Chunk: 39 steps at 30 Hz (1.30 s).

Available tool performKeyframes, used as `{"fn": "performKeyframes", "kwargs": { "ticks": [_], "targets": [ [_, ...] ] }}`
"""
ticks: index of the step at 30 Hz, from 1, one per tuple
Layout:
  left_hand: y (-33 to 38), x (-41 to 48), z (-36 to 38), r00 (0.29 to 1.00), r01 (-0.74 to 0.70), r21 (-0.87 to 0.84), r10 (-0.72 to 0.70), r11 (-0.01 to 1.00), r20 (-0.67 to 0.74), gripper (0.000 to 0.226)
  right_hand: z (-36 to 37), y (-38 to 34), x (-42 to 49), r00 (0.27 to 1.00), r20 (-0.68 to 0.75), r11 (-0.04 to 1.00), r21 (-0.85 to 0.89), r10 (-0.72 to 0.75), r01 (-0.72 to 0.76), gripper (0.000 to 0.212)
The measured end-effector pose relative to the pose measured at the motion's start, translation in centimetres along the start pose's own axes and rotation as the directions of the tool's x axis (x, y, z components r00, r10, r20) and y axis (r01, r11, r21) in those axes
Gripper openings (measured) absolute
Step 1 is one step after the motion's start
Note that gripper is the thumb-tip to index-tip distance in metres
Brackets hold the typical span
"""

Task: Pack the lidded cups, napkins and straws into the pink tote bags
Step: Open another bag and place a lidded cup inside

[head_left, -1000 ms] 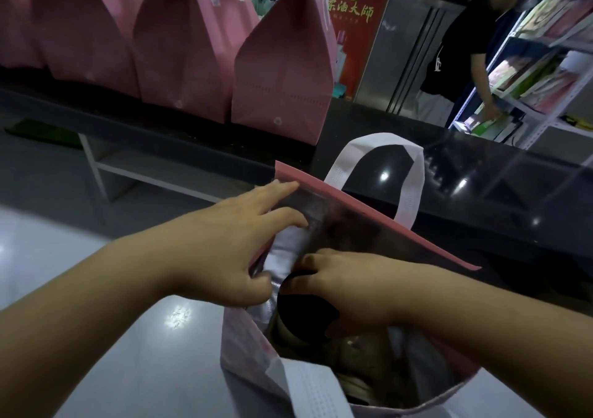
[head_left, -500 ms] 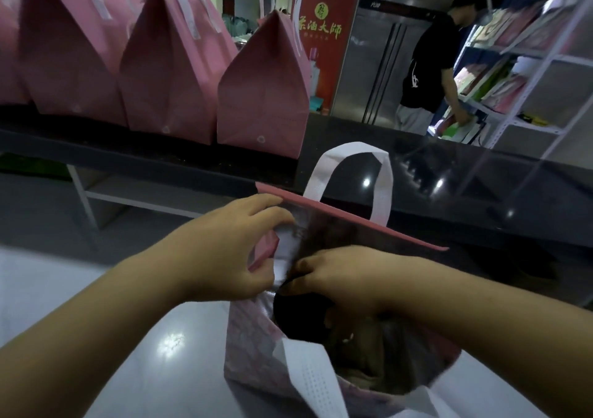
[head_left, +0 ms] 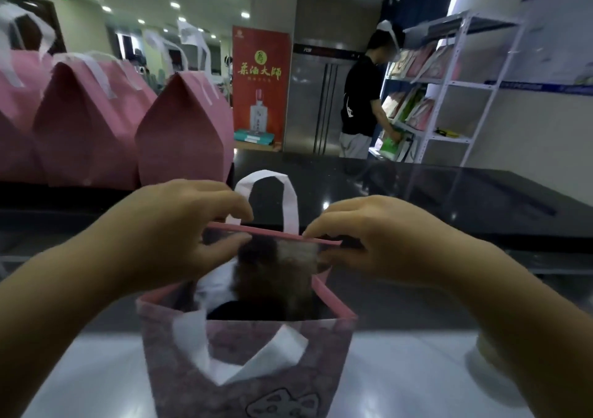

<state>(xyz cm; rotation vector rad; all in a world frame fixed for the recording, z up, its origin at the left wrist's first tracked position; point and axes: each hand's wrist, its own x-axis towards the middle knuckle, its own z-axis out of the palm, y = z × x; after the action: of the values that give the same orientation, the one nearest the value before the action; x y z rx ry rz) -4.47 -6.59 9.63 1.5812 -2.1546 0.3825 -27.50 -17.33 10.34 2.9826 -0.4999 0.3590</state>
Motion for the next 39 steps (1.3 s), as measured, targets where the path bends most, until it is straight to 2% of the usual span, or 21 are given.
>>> {"fn": "performKeyframes", "kwargs": {
  "ticks": [2,5,12,23,28,31,35,39],
  "targets": [
    [2.5,2.0,-0.5,0.998,-0.064,0.02,0.063,0.998,0.017,0.03,-0.8,1.5,-2.7,0.999,-0.036,0.999,0.003,0.039,-0.039,0.029],
    [6.7,5.1,0.0,0.989,-0.114,0.045,0.109,0.992,0.102,0.028,-1.4,4.1,-7.2,0.993,-0.048,0.994,0.007,0.112,-0.112,0.034],
    [15.2,10.3,5.5,0.953,-0.153,0.145,0.107,0.978,0.284,0.05,-0.9,10.7,-16.7,0.954,0.116,0.961,-0.032,0.275,-0.273,0.041],
    [23.6,12.4,18.2,0.926,-0.053,0.049,0.031,0.997,0.375,0.034,5.3,20.6,-27.2,0.741,0.405,0.837,-0.142,0.536,-0.529,0.058],
    [25.2,12.7,21.8,0.916,0.023,0.01,-0.025,1.0,0.4,0.038,9.4,23.8,-28.4,0.687,0.425,0.778,-0.068,0.589,-0.624,0.092],
    [25.7,12.6,23.0,0.905,0.041,0.012,-0.042,0.999,0.423,0.036,11.3,24.7,-28.5,0.659,0.457,0.748,-0.021,0.597,-0.663,0.094],
    [25.9,12.4,23.7,0.902,0.064,-0.003,-0.057,0.998,0.428,0.033,12.3,25.3,-28.5,0.659,0.442,0.732,0.006,0.609,-0.681,0.084],
    [25.6,12.2,23.1,0.909,0.067,0.017,-0.068,0.998,0.411,0.035,11.6,24.7,-27.9,0.73,0.335,0.773,0.009,0.596,-0.635,0.08]
  ]
}}
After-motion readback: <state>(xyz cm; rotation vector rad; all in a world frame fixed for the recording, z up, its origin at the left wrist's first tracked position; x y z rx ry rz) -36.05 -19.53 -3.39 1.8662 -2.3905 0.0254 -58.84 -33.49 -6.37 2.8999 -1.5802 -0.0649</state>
